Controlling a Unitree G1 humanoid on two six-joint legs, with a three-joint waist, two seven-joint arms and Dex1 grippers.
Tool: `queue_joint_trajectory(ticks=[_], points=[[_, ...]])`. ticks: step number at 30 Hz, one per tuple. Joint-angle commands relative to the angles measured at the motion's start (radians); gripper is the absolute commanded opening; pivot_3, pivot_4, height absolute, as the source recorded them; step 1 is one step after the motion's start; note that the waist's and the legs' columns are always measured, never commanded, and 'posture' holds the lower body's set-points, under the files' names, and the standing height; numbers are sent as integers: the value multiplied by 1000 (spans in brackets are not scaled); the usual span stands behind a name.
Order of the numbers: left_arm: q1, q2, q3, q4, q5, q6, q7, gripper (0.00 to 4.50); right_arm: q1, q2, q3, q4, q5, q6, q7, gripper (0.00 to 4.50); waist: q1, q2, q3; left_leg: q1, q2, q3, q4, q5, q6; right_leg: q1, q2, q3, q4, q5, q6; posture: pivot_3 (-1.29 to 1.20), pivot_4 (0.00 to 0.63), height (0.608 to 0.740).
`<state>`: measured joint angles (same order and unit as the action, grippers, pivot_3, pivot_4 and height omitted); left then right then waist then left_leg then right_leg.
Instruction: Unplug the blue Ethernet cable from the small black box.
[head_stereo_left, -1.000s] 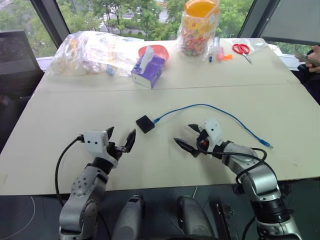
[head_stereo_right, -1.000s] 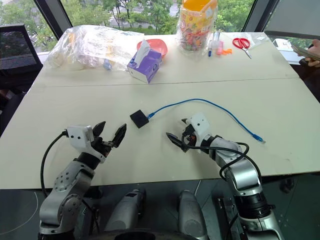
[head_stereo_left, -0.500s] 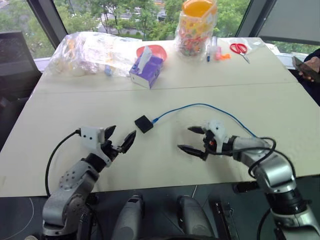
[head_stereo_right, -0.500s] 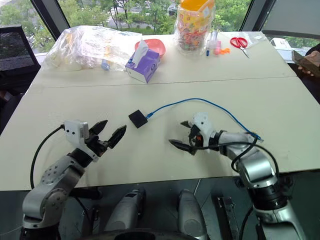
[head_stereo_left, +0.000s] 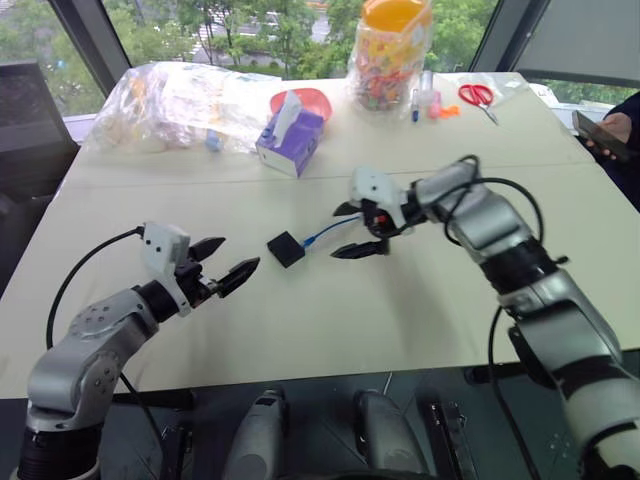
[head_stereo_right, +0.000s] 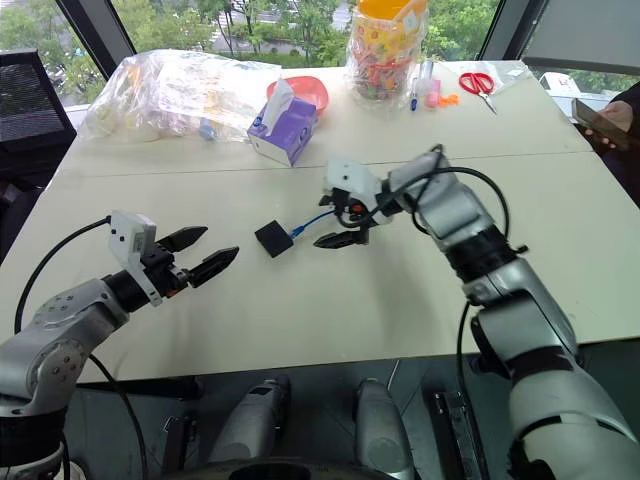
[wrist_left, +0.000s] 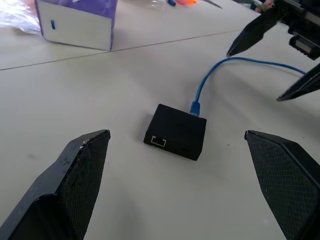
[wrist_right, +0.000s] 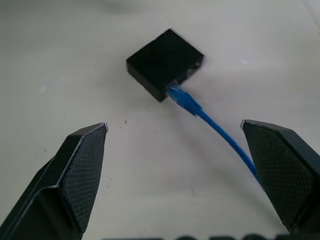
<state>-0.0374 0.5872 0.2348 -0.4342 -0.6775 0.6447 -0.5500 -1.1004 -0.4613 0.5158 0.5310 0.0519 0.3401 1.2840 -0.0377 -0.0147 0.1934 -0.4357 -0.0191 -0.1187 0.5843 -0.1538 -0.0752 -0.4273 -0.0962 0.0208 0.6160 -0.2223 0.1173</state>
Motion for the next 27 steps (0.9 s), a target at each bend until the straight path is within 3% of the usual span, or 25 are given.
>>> queue_joint_trajectory(ticks=[1,5,10,15,23,26,27], points=[[-10,10,35,-16,10,-28,1,4486,-141,88,41,249,-95,-179,50,4500,-3,0,0,0,0,0,0,0,0,0,0,0,1,0,0,0,150,728],[24,-6,55,-51,20,-36,26,4486,-268,208,78,522,-209,-343,19,4500,-10,0,0,2,0,0,-2,0,0,-1,0,0,1,0,0,0,150,728],[107,-11,79,-108,60,-65,63,4486,-363,313,147,712,-385,-500,-96,4500,-15,1,1,5,0,0,-6,0,-1,-2,1,1,4,0,0,0,150,728],[187,-37,103,-170,70,-80,98,4486,-384,386,167,791,-494,-548,-187,4500,-21,1,1,6,0,0,-7,0,-1,-1,1,1,5,-1,0,0,150,728],[235,-69,114,-229,94,-91,155,4486,-402,462,155,830,-581,-541,-212,4500,-35,1,1,12,1,0,-7,0,-1,-1,1,2,13,-3,-3,0,150,728],[242,-83,114,-245,102,-92,177,4500,-396,485,166,835,-614,-554,-202,3647,-35,1,0,13,1,0,-7,0,-1,-1,2,2,15,-4,-4,0,150,728],[241,-86,114,-249,104,-92,183,4500,-392,492,168,836,-625,-556,-202,3176,-36,1,0,13,1,0,-7,0,-1,-1,2,2,15,-4,-4,0,150,728]])
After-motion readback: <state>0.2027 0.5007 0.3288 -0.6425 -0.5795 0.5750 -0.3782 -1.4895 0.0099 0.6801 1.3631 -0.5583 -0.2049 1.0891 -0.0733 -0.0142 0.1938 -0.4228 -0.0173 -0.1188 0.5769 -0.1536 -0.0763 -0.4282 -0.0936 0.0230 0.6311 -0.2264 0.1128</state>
